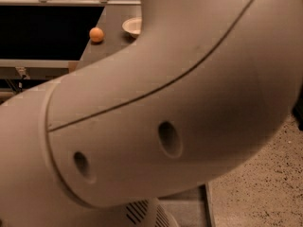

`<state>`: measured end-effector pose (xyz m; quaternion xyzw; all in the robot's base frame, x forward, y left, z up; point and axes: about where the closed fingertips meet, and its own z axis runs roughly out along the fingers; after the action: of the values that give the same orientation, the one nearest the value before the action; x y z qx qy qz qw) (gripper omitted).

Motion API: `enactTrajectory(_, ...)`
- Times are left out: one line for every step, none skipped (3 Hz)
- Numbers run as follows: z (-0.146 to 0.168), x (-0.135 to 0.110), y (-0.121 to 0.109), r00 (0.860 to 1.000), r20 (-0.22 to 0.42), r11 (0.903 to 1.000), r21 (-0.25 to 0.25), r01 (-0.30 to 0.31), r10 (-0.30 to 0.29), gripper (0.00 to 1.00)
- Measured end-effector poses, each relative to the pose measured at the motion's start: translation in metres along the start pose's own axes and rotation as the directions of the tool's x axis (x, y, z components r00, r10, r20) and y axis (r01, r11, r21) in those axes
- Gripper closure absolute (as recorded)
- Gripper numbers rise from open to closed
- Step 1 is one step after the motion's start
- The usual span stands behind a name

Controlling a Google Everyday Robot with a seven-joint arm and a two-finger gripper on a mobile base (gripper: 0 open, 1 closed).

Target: Pick orange from bottom drawer and place on counter

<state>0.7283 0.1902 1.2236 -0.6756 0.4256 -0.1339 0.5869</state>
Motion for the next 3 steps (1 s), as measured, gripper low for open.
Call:
enactTrajectory(0.0, 0.002, 0.0, 1.0, -0.002, 0.9999, 0.011, 0.001, -0.001, 0.0)
enactTrajectory(-0.012, 0.019, -0.011, 0.994, 0.05, 0.9893, 0.108, -0.098, 0.093, 0.0)
enactTrajectory(-0.042, 0.069, -0.024, 0.965, 0.105, 0.9287, 0.264, -0.261, 0.241, 0.0)
